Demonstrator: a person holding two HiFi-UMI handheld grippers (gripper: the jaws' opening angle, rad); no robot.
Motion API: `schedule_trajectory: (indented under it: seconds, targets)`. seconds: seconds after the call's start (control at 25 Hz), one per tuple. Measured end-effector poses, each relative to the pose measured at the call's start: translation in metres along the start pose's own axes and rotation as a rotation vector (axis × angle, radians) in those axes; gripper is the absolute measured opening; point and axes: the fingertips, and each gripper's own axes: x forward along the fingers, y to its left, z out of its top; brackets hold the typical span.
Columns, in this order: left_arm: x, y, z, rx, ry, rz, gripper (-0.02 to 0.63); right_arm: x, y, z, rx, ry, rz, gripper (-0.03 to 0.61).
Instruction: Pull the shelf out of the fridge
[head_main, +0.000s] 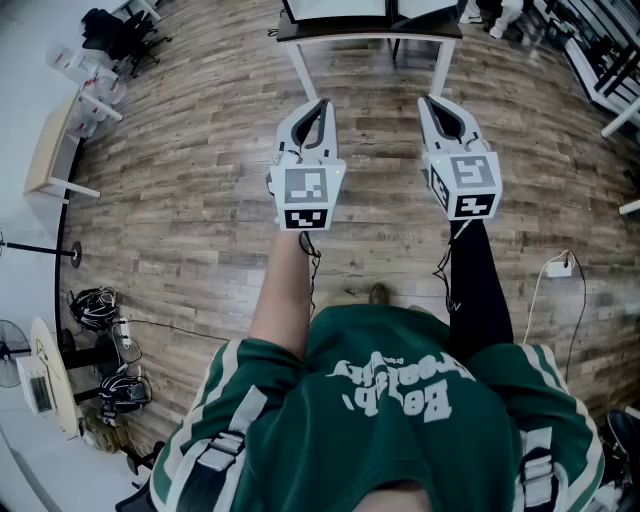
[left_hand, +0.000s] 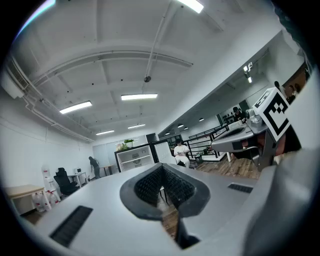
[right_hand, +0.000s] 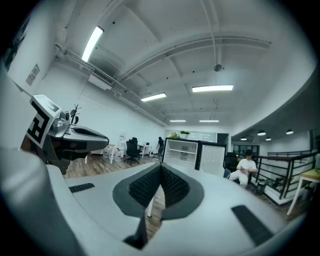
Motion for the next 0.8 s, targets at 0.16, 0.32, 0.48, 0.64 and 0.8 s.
schedule_trajectory:
  seconds: [0.16, 0.32, 0.48, 0.64, 0.8]
  targets:
    - [-0.001, 0.000, -0.003, -0.003, 0.006, 0.003, 0.015, -0.001, 0.001, -0.004, 0.011, 0.004, 0.003, 0.009]
    - [0.000, -0.001, -0.004, -0.004, 0.008, 0.000, 0.017, -0.001, -0.001, -0.004, 0.019, -0.004, -0.003, 0.009]
    - [0.000, -0.004, -0.001, -0.004, -0.004, -0.002, 0.015, -0.003, -0.006, -0.004, 0.023, -0.012, -0.015, 0.009]
    - [0.000, -0.002, 0.000, 0.011, 0.000, 0.000, 0.015, -0.003, -0.010, -0.004, 0.028, -0.019, -0.027, 0.009]
    - [0.005, 0.002, 0.000, 0.019, 0.003, 0.002, 0.016, 0.002, -0.015, -0.002, 0.032, -0.032, -0.042, 0.009]
